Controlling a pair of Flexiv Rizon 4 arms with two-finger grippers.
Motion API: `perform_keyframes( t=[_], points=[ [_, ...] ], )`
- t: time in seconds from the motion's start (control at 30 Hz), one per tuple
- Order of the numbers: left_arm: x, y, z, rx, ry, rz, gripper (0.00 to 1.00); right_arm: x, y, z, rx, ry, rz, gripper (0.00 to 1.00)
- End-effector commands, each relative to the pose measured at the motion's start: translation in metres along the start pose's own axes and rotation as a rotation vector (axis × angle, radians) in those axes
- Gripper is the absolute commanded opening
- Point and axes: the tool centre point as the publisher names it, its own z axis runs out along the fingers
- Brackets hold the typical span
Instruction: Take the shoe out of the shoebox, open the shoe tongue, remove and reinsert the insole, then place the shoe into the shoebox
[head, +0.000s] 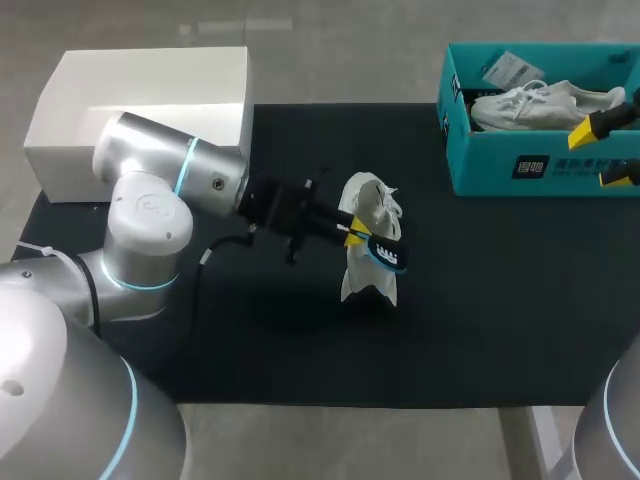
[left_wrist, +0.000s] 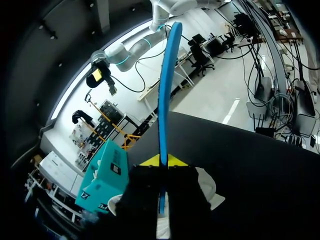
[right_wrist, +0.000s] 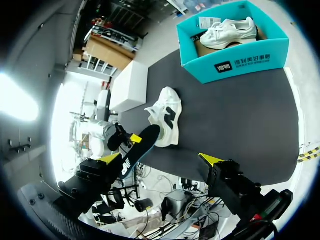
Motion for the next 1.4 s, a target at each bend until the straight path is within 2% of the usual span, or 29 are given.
perform_keyframes(
  t=[0.03, 0.6, 0.93, 1.2, 1.4],
  points=[
    [0.0, 0.007, 0.002, -0.012, -0.003, -0.003, 0.0, 0.0, -0.001, 0.0, -0.001, -0.002, 0.001, 1.0],
    [0.004, 0.04, 0.006, 0.009, -0.003, -0.108, 0.0, 0.0, -0.001, 0.0, -0.001, -0.002, 0.001, 1.0],
    [-0.004, 0.063, 0.012, -0.043, -0.007, -0.138, 0.0, 0.0, -0.001, 0.0, -0.001, -0.002, 0.001, 1.0],
    [-0.009, 0.078, 0.008, -0.131, -0.03, -0.167, 0.0, 0.0, -0.001, 0.0, -0.001, -0.002, 0.001, 1.0],
    [-0.009, 0.082, 0.004, -0.188, -0.044, -0.169, 0.0, 0.0, -0.001, 0.0, -0.001, -0.002, 0.001, 1.0]
  ],
)
